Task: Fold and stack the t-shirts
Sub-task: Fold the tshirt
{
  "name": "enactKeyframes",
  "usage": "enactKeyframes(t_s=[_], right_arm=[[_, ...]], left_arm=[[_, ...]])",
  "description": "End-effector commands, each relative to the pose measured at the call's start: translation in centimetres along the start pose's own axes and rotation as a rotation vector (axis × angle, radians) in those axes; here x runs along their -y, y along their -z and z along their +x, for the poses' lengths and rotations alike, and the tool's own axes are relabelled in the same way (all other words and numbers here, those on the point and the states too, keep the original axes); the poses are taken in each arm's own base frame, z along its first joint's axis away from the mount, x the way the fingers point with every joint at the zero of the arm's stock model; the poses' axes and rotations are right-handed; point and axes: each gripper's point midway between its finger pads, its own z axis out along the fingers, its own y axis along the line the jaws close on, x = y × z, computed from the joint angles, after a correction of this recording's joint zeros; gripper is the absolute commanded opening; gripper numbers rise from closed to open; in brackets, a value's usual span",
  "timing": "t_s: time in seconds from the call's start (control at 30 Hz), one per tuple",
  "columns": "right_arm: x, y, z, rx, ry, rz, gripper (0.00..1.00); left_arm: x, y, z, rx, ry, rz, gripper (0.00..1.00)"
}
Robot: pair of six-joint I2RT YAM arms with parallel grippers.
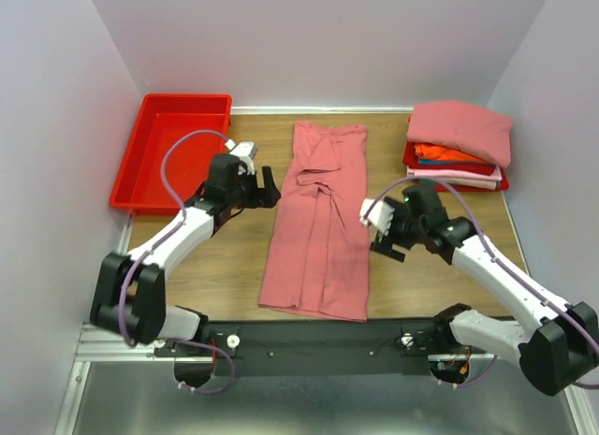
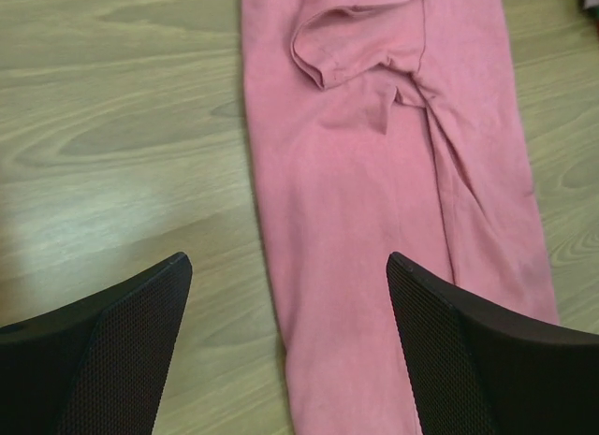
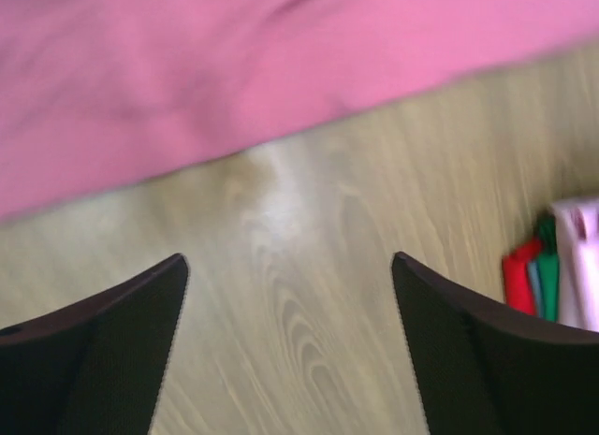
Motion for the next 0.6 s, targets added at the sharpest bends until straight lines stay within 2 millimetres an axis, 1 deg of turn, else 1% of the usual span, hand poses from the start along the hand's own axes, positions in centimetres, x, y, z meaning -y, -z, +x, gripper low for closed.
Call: enactKeyframes(t_s=[0.0, 0.03, 0.07, 0.1, 0.13, 0.17, 0.2, 0.23, 0.27, 0.33, 0.37, 0.43, 0.47, 0.5, 0.57], right_arm=[[5.4, 0.5, -0.9, 0.146, -0.339, 0.190, 1.00], [6.3, 0.6, -0.6, 0.157, -0.390, 0.206, 1.00], [7.6, 1.3, -0.4, 0.198, -0.477, 0.206, 1.00], [8.0, 1.5, -0.3, 0.219, -0.519, 0.192, 1.00], [8.2, 1.4, -0.1, 0.234, -0.554, 0.173, 1.00], [8.8, 1.9, -0.3, 0.274, -0.589, 0.159, 1.00], [8.7, 1.8, -0.3, 0.280, -0.600, 0.149, 1.00], [8.9, 2.0, -0.4, 0.288, -0.598, 0.146, 1.00], [8.9, 2.1, -0.4, 0.293, -0.594, 0.147, 1.00], [8.7, 2.2, -0.1, 0.294, -0.587, 0.151, 1.00], [8.7, 2.5, -0.2, 0.303, -0.579, 0.154, 1.00], [8.0, 2.4, 0.1, 0.313, -0.573, 0.137, 1.00], [7.9, 2.5, 0.1, 0.316, -0.571, 0.138, 1.00], [7.8, 2.6, 0.0, 0.325, -0.564, 0.135, 1.00], [7.7, 2.6, 0.1, 0.326, -0.564, 0.133, 1.00]], left_arm=[[0.0, -2.8, -1.4, -0.008, -0.024, -0.024, 0.92], [-0.2, -3.3, -1.5, -0.016, -0.029, -0.031, 0.91], [-0.2, -3.7, -2.3, -0.010, -0.035, -0.037, 0.91], [-0.2, -4.2, -2.4, -0.017, -0.038, -0.038, 0.90], [-0.5, -4.9, -1.9, -0.038, -0.036, -0.043, 0.90], [-0.5, -5.2, -2.5, -0.032, -0.044, -0.045, 0.90], [-0.5, -5.5, -2.7, -0.036, -0.047, -0.045, 0.90], [-0.8, -6.1, -2.4, -0.051, -0.052, -0.052, 0.89], [-0.8, -6.4, -3.0, -0.049, -0.063, -0.056, 0.89], [-1.1, -7.2, -2.6, -0.072, -0.072, -0.063, 0.88], [-1.1, -7.5, -3.0, -0.073, -0.079, -0.061, 0.88], [-1.4, -8.3, -2.3, -0.106, -0.094, -0.060, 0.88], [-1.2, -8.6, -2.8, -0.105, -0.102, -0.055, 0.87], [-1.6, -9.1, -2.0, -0.134, -0.107, -0.061, 0.87], [-1.8, -9.6, -2.3, -0.144, -0.120, -0.069, 0.86]])
